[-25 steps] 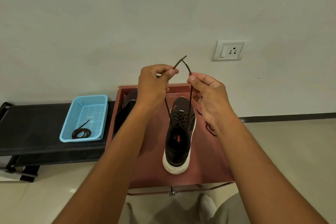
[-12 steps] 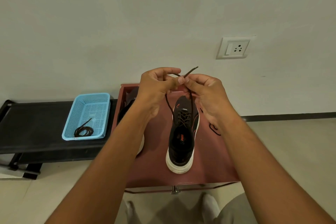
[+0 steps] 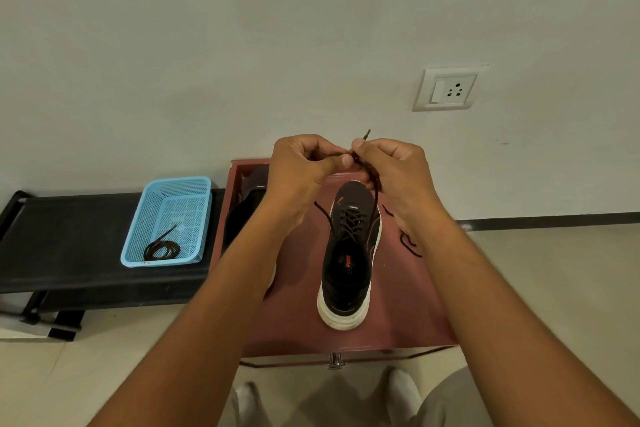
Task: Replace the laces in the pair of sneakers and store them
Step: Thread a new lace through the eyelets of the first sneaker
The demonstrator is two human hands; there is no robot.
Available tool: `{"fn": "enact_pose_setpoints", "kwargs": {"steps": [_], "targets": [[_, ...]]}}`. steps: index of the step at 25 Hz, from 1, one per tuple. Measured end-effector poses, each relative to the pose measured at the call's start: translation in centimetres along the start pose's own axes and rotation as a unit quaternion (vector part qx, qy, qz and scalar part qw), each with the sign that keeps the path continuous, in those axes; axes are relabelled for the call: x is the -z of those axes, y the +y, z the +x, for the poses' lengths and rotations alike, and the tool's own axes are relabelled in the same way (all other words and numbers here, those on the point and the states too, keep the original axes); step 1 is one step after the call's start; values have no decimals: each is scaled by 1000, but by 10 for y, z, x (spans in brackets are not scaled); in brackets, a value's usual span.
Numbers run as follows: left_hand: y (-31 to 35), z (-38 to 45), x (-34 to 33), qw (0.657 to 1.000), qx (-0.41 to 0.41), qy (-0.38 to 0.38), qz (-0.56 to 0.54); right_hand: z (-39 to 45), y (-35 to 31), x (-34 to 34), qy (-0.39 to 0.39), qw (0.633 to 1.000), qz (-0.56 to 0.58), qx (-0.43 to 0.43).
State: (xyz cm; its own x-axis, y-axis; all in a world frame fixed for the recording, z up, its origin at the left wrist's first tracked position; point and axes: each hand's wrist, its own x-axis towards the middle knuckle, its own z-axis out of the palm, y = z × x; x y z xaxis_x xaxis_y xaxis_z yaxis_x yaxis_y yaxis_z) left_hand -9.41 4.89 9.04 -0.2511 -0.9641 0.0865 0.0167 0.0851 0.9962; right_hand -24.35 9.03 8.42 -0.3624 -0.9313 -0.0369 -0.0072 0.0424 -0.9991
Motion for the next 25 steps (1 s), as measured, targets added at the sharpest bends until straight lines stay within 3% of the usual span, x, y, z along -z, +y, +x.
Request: {"fn": "enact_pose_setpoints", "kwargs": {"steps": [10,17,22,25], "targets": [[-17,-1,12,981,-71,-37,179,11,13,10,27,987,-18,-158],[-16,-1,12,925,-165,-109,325,8,13,11,-19,978,-128,-161],[-18,7,11,936,-60,-100,332,5,16,14,-36,986,-155,-45],[-17,12,14,971,81,-93,204,1,20,17,-130,984,-115,27]]}}
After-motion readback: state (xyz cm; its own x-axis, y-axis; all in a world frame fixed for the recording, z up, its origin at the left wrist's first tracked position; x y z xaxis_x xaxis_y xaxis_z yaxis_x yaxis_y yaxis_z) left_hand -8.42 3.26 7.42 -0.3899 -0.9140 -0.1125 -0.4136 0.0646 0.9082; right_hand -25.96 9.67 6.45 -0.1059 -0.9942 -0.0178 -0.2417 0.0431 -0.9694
